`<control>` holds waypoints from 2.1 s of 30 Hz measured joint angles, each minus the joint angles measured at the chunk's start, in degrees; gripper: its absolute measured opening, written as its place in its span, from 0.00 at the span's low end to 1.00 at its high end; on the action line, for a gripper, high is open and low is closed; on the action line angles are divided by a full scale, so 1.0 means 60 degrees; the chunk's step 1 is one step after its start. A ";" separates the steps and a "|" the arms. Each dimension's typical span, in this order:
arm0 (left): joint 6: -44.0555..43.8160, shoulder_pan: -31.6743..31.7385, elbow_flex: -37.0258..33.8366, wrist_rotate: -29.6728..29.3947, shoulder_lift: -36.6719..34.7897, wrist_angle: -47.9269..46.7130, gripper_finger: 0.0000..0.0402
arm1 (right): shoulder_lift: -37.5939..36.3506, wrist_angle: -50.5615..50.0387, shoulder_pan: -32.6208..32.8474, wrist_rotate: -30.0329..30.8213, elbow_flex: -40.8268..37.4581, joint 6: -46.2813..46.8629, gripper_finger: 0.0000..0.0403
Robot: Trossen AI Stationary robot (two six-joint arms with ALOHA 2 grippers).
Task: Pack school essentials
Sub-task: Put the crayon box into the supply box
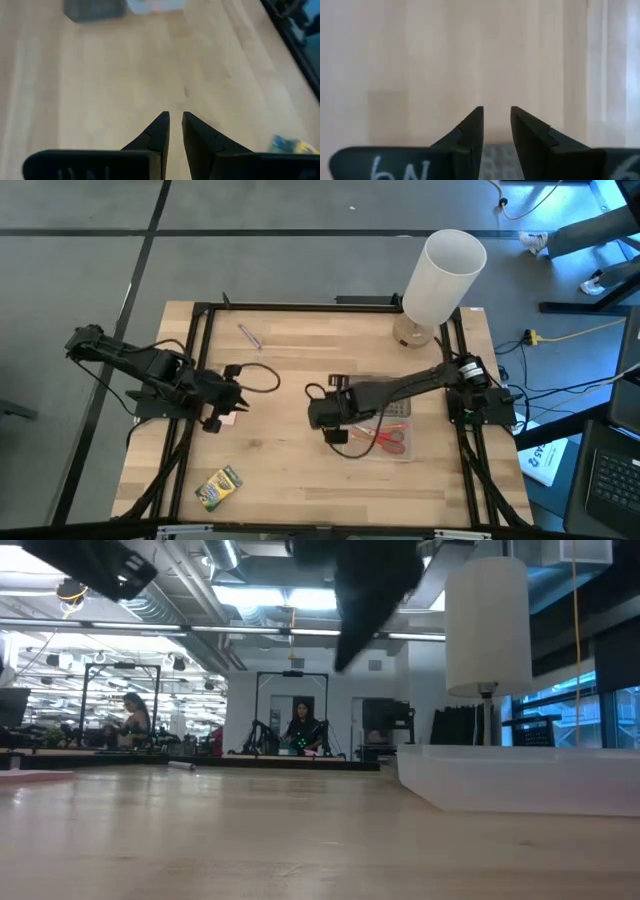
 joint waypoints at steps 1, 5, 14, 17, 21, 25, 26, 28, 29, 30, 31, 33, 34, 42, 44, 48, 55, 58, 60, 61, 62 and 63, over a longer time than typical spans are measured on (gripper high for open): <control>-0.0191 -0.0199 0.0000 0.0018 0.0000 -0.0110 0.12 | -0.0003 0.0106 0.0152 0.0000 0.0155 -0.0009 0.25; -0.1248 -0.1039 0.0000 0.0036 0.0000 -0.0636 0.12 | -0.0007 0.0750 0.0696 -0.0011 0.0603 -0.0030 0.25; -0.2896 -0.3171 0.0000 -0.0065 0.0000 -0.0866 0.12 | -0.0018 0.1824 0.1590 -0.0143 0.0943 0.0064 0.25; -0.3082 -0.3881 0.0000 -0.0069 0.0094 -0.0859 0.12 | -0.0018 0.1990 0.1792 -0.0545 0.0943 0.0355 0.25; -0.3804 -0.4680 -0.0004 -0.0070 0.0464 -0.0856 0.12 | -0.0018 0.2253 0.1967 -0.0597 0.0943 0.0852 0.25; -0.4257 -0.5472 -0.0004 0.0054 0.1294 -0.0822 0.12 | -0.0018 0.2496 0.2062 -0.0585 0.0943 0.1256 0.25; -0.4298 -0.5660 -0.0004 0.0090 0.1535 -0.0778 0.12 | -0.0019 0.2520 0.2096 -0.0586 0.0943 0.1255 0.25; -0.4368 -0.6001 -0.0004 0.0106 0.1992 -0.0676 0.12 | -0.0022 0.2621 0.2134 -0.0590 0.0943 0.1256 0.25; -0.4455 -0.6158 -0.0004 0.0109 0.2188 -0.0652 0.12 | -0.0022 0.2692 0.2150 -0.0598 0.0943 0.1296 0.25; -0.4579 -0.6282 -0.0004 0.0115 0.2373 -0.0640 0.12 | -0.0018 0.2754 0.2154 -0.0603 0.0943 0.1463 0.25; -0.4799 -0.6384 -0.0004 0.0116 0.2530 -0.0640 0.12 | -0.0018 0.2795 0.2152 -0.0601 0.0943 0.1607 0.25; -0.5200 -0.6511 -0.0004 0.0117 0.2753 -0.0638 0.12 | -0.0019 0.2821 0.2135 -0.0593 0.0943 0.1778 0.25; -0.5218 -0.6557 -0.0004 0.0111 0.2838 -0.0637 0.12 | -0.0019 0.2817 0.2130 -0.0592 0.0943 0.1770 0.25; -0.6038 -0.6673 -0.0004 0.0107 0.3071 -0.0171 0.12 | -0.0018 0.2817 0.2173 -0.0600 0.0932 0.1475 0.25; -0.6255 -0.6671 -0.0004 0.0080 0.3071 -0.0033 0.12 | -0.0022 0.2818 0.2203 -0.0741 0.0925 0.1470 0.25; -0.6277 -0.6671 -0.0004 0.0080 0.3071 0.0158 0.12 | -0.0020 0.2823 0.2326 -0.0841 0.0925 0.1433 0.24; -0.7273 -0.6671 -0.0004 0.0078 0.3071 0.0179 0.12 | -0.0018 0.2832 0.2500 -0.0845 0.0921 0.1183 0.13; -0.8032 -0.6671 -0.0004 0.0073 0.3071 0.0172 0.12 | -0.0018 0.2832 0.2507 -0.0838 0.0917 0.1179 0.10; -0.8542 -0.6675 -0.0004 0.0073 0.3071 0.0169 0.12 | -0.0021 0.2822 0.2507 -0.0842 0.0917 0.1193 0.09; -0.8803 -0.6675 -0.0004 0.0074 0.3071 0.0169 0.12 | -0.0019 0.2823 0.2507 -0.0838 0.0917 0.1226 0.09; -0.9038 -0.6675 -0.0004 0.0073 0.3071 0.0166 0.12 | -0.0021 0.2826 0.2507 -0.0838 0.0914 0.1232 0.09; -0.9257 -0.6675 -0.0004 0.0071 0.3071 0.0165 0.12 | -0.0020 0.2830 0.2507 -0.0840 0.0914 0.1222 0.09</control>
